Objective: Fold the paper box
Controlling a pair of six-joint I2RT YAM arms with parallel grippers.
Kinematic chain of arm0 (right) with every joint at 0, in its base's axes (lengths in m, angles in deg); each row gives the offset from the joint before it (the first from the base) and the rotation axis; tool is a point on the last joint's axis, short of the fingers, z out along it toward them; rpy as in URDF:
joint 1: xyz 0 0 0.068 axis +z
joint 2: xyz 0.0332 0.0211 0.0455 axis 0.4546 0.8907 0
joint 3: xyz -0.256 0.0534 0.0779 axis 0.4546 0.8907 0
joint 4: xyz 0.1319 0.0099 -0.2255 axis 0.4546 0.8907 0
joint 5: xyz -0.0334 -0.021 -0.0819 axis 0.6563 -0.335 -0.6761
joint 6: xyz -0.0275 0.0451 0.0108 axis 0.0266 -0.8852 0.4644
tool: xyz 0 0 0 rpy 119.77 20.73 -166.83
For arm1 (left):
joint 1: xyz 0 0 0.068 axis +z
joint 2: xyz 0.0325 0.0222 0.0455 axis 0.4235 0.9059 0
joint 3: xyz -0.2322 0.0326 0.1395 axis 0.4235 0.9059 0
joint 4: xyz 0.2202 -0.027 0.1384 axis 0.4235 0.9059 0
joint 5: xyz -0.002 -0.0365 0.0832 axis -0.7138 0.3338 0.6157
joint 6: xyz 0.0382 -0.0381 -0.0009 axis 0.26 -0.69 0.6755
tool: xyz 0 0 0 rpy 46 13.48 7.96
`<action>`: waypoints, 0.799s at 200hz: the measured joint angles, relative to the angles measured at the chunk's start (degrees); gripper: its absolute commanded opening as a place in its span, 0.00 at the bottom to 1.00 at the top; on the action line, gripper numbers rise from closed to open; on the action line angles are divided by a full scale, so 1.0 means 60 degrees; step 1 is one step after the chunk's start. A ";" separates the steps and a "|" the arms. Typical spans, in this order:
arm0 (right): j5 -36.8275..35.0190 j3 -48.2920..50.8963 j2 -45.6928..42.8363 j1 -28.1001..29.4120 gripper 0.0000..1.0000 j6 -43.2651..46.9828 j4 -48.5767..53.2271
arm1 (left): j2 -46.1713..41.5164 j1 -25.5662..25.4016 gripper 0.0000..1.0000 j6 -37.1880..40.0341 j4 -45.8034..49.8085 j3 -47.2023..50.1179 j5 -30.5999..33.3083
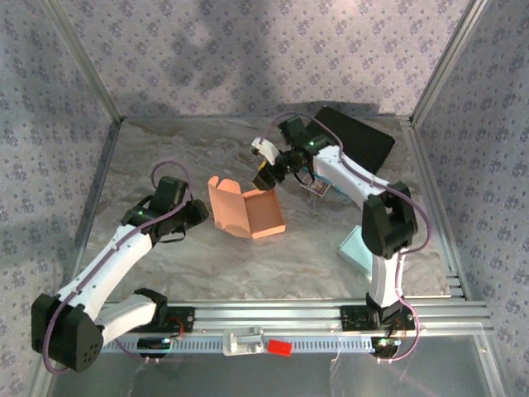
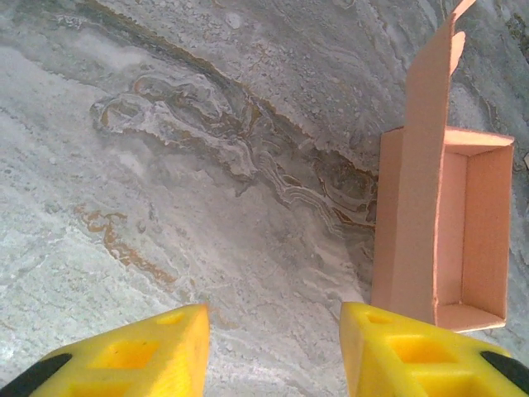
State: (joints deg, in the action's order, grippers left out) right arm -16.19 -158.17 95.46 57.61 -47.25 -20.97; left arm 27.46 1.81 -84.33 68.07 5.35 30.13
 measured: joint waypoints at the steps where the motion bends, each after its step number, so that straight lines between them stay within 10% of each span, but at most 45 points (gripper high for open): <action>1: 0.0036 -0.0051 0.0051 -0.0004 0.63 0.0036 0.0007 | -0.0011 0.0000 0.45 -0.0007 0.0015 0.0000 0.0000; 87: 0.1406 -0.1475 0.1996 0.0073 0.60 0.0769 -0.0331 | 0.0313 0.0204 0.55 -0.1439 0.0106 -0.0896 -0.1603; 160: 0.1432 -0.0448 0.1213 0.0036 0.56 0.0270 -0.0878 | 0.3020 0.0313 0.37 -0.0240 0.0022 -0.2412 -0.2029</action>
State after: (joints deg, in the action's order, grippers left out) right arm -7.60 -160.86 102.74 57.82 -45.64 -26.23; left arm 45.58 3.69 -85.77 68.20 -9.12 17.96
